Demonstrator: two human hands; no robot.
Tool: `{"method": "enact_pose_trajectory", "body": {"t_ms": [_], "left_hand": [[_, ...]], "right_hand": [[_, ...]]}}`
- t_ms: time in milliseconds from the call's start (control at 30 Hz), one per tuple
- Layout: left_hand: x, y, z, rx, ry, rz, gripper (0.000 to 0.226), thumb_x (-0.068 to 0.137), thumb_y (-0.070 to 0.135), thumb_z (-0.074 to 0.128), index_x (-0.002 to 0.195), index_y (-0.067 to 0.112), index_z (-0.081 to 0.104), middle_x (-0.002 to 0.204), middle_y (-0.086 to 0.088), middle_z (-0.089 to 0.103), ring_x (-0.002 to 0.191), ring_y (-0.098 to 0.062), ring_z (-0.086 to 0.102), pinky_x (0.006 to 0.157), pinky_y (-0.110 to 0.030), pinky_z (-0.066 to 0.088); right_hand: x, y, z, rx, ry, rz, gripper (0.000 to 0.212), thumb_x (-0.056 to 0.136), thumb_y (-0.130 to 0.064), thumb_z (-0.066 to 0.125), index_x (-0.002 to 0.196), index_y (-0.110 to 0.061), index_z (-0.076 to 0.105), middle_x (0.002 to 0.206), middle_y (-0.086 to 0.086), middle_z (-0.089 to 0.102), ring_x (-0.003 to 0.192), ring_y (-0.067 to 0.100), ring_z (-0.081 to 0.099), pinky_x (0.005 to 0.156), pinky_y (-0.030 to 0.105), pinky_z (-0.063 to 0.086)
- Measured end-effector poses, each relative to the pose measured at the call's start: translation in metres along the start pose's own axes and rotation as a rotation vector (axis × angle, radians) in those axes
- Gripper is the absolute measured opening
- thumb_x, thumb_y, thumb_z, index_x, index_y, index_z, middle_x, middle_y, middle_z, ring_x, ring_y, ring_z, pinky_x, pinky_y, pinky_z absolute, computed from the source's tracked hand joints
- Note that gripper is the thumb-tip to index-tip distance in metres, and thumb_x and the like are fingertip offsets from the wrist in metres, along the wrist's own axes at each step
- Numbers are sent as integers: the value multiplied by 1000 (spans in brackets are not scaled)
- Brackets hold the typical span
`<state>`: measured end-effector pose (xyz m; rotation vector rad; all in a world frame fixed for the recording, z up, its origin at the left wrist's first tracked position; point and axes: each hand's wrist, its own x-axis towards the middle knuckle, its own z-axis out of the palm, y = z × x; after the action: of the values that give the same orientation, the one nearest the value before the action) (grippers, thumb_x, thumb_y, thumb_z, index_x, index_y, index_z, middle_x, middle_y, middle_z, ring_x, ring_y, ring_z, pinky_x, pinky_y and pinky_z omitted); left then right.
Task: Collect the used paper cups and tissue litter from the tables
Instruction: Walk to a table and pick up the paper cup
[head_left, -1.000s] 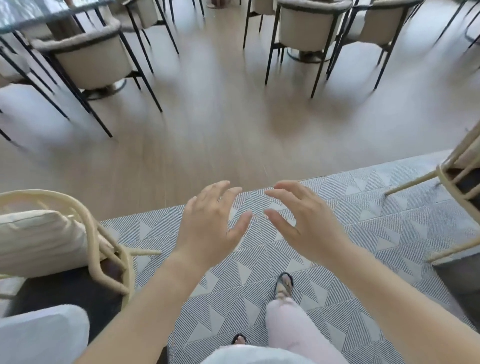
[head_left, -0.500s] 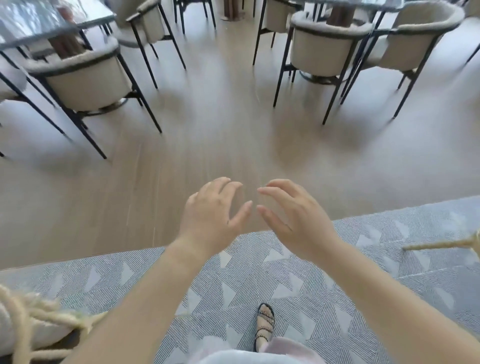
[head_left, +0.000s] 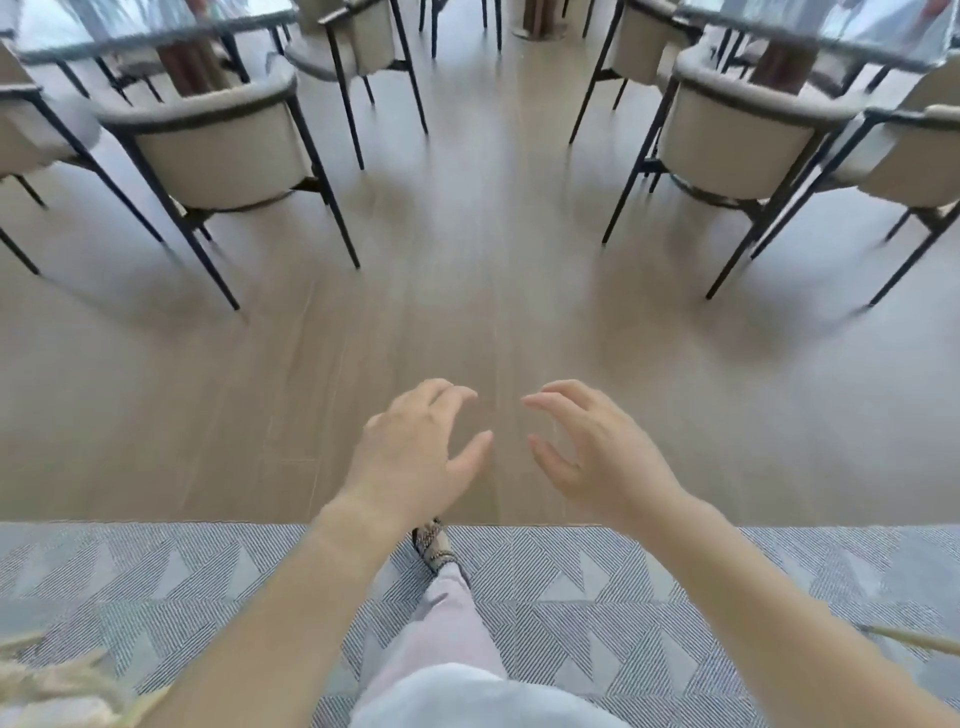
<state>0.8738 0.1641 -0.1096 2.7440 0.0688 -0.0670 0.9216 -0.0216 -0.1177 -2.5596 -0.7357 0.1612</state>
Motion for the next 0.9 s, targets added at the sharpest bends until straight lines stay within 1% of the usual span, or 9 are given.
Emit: {"method": "enact_pose_trajectory", "body": {"t_ms": [100, 167, 267, 367, 467, 567, 733, 900], "left_hand": [[49, -34, -12, -31, -14, -55, 43, 89, 49, 45, 128, 31, 44, 134, 14, 44, 120, -9, 44, 95, -33, 37], [82, -58, -28, -40, -15, -89, 43, 89, 49, 46, 128, 31, 44, 134, 14, 44, 113, -11, 50, 94, -33, 38], [127, -92, -61, -58, 52, -143, 42, 88, 50, 46, 126, 33, 46, 133, 15, 46, 104, -12, 54, 91, -32, 39], [169, -122, -85, -38, 97, -143, 41, 88, 50, 46, 125, 33, 47, 130, 16, 47, 99, -11, 56, 88, -31, 38], [205, -145, -97, -24, 58, -144, 40, 88, 49, 46, 125, 32, 46, 129, 16, 48, 103, -10, 54, 89, -30, 38], [240, -163, -102, -31, 36, -178, 42, 89, 52, 43, 125, 32, 47, 129, 15, 49, 102, -11, 55, 92, -32, 39], [314, -186, -107, 8, -22, -163, 45, 90, 55, 39, 127, 31, 44, 132, 13, 47, 120, -11, 45, 98, -35, 39], [424, -210, -110, 28, -59, -144, 46, 90, 54, 39, 129, 31, 42, 133, 12, 46, 123, -11, 44, 99, -35, 38]], "right_hand": [[68, -3, 11, -7, -66, -27, 32, 89, -29, 51, 121, -24, 52, 126, -4, 50, 111, 22, 49, 88, 40, 45], [114, -9, 14, 9, -97, -42, 31, 90, -30, 50, 120, -26, 52, 124, -6, 49, 111, 19, 49, 88, 37, 45], [180, -22, 14, 63, -108, -55, 31, 89, -35, 48, 120, -29, 51, 122, -11, 50, 110, 14, 50, 87, 35, 47], [245, -35, 14, 96, -87, -80, 30, 90, -36, 48, 119, -28, 52, 120, -11, 51, 110, 12, 51, 86, 34, 47], [299, -45, 14, 114, -78, -102, 30, 90, -36, 48, 118, -27, 54, 120, -11, 52, 109, 12, 52, 86, 34, 47], [339, -44, 15, 114, -91, -107, 31, 91, -37, 47, 119, -27, 53, 122, -10, 51, 108, 12, 52, 85, 34, 48], [410, -26, 15, 120, -94, -92, 31, 91, -40, 45, 120, -30, 51, 122, -14, 50, 109, 10, 51, 83, 33, 48], [511, 10, 15, 128, -88, -54, 33, 89, -43, 44, 120, -32, 50, 122, -15, 49, 109, 9, 50, 83, 35, 49]]}}
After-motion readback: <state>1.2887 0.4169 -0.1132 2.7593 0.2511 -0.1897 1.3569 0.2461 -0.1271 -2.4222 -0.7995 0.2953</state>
